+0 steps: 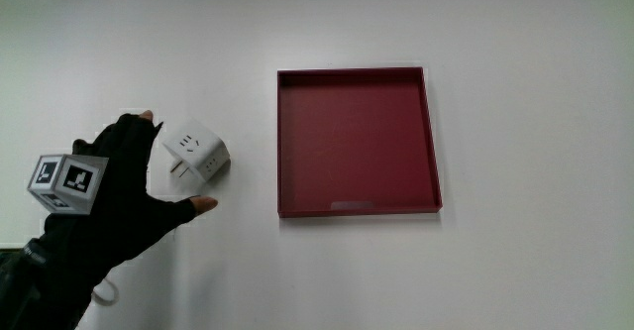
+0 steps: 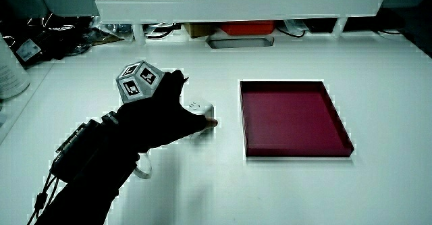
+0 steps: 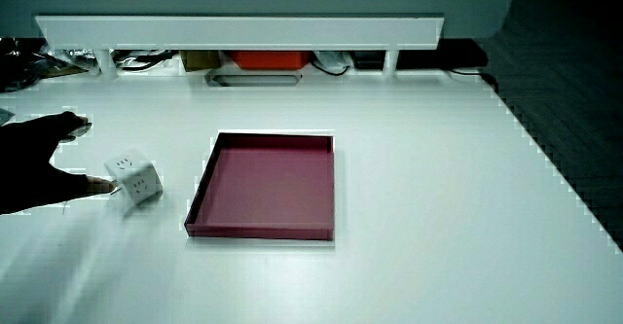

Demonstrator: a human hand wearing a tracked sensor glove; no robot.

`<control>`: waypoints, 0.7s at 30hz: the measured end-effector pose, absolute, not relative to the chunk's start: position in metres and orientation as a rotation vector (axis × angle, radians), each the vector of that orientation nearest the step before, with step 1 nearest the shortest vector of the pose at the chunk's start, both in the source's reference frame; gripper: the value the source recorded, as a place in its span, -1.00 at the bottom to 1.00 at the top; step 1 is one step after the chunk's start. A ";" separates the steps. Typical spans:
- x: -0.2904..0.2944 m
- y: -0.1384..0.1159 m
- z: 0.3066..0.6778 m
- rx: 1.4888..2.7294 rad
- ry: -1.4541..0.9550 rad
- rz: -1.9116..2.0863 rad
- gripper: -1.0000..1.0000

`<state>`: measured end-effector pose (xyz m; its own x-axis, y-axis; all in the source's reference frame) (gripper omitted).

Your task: Pick socket

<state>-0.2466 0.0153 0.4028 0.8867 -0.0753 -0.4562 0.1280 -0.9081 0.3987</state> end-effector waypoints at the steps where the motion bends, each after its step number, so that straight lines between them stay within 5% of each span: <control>1: -0.246 0.014 0.405 2.637 0.049 -0.631 0.00; 21: -0.255 -0.011 0.468 2.540 -0.081 -0.713 0.00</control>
<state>-0.2546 -0.0107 0.4681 0.8613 -0.1856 -0.4730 0.0744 -0.8748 0.4787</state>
